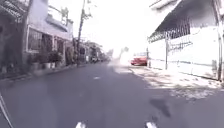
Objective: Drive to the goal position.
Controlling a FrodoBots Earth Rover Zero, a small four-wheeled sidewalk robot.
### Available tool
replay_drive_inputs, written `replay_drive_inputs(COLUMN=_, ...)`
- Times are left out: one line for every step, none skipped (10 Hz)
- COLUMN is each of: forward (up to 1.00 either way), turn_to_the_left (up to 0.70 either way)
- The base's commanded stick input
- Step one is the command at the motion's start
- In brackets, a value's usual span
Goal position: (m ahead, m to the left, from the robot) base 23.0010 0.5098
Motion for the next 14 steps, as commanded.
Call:
replay_drive_inputs(forward=0.70, turn_to_the_left=0.00)
replay_drive_inputs(forward=0.70, turn_to_the_left=0.00)
replay_drive_inputs(forward=0.70, turn_to_the_left=0.00)
replay_drive_inputs(forward=0.70, turn_to_the_left=0.00)
replay_drive_inputs(forward=0.70, turn_to_the_left=0.00)
replay_drive_inputs(forward=0.70, turn_to_the_left=0.00)
replay_drive_inputs(forward=0.70, turn_to_the_left=0.00)
replay_drive_inputs(forward=0.70, turn_to_the_left=0.00)
replay_drive_inputs(forward=0.70, turn_to_the_left=0.00)
replay_drive_inputs(forward=0.70, turn_to_the_left=0.00)
replay_drive_inputs(forward=0.70, turn_to_the_left=0.00)
replay_drive_inputs(forward=0.70, turn_to_the_left=0.00)
replay_drive_inputs(forward=0.70, turn_to_the_left=0.00)
replay_drive_inputs(forward=0.70, turn_to_the_left=0.00)
